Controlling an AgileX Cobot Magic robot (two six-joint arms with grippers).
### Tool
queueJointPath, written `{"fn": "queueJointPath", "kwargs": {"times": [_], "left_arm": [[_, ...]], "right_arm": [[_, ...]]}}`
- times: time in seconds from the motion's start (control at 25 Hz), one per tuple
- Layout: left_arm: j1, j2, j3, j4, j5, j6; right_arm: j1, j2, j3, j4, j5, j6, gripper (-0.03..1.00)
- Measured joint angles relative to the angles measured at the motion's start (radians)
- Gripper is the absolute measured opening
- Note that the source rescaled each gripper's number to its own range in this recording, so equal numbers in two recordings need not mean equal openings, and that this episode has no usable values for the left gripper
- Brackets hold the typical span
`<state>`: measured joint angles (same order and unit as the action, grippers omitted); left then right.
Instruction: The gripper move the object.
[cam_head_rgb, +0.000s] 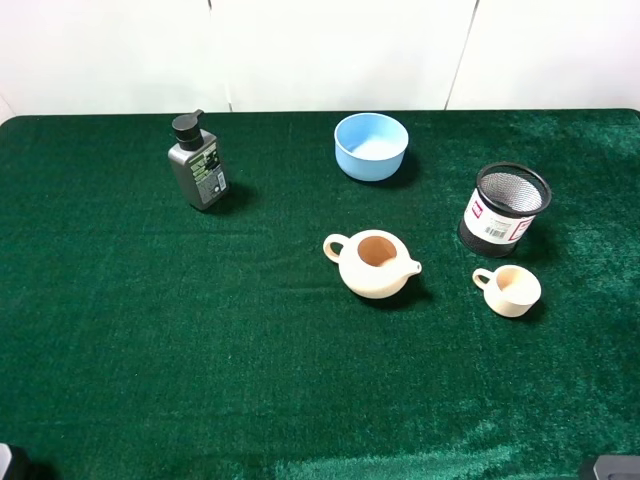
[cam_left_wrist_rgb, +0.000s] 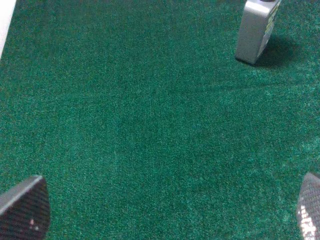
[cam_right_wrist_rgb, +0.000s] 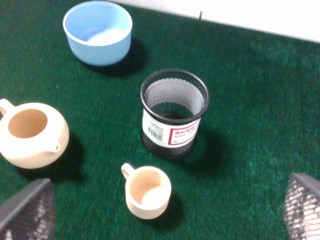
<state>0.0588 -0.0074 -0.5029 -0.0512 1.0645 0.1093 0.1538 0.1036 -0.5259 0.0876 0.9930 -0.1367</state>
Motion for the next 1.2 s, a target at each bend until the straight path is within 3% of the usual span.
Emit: {"fn": "queueJointPath", "kwargs": {"times": [0.2,1.2], "left_arm": [[0.0,0.0,0.0,0.0,0.0,0.0],[0.0,0.0,0.0,0.0,0.0,0.0]], "right_arm": [[0.0,-0.108,0.015,0.002,0.02,0.0,1.0],[0.0,-0.11,0.023,0.017,0.031,0.026,1.0]]}}
